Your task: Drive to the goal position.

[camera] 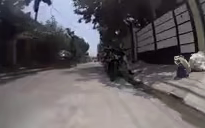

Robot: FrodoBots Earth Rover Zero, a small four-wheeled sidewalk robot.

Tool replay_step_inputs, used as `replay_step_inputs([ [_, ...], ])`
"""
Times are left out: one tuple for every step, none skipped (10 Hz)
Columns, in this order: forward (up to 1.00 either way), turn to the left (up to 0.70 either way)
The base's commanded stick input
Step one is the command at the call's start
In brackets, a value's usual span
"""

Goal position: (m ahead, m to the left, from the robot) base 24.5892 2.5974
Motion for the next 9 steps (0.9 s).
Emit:
replay_step_inputs([
  [0.0, 0.0],
  [0.0, 0.0],
  [0.0, 0.0],
  [0.0, 0.0],
  [0.0, 0.0],
  [0.0, 0.0],
  [0.0, 0.44],
  [0.06, 0.72],
  [0.14, 0.61],
])
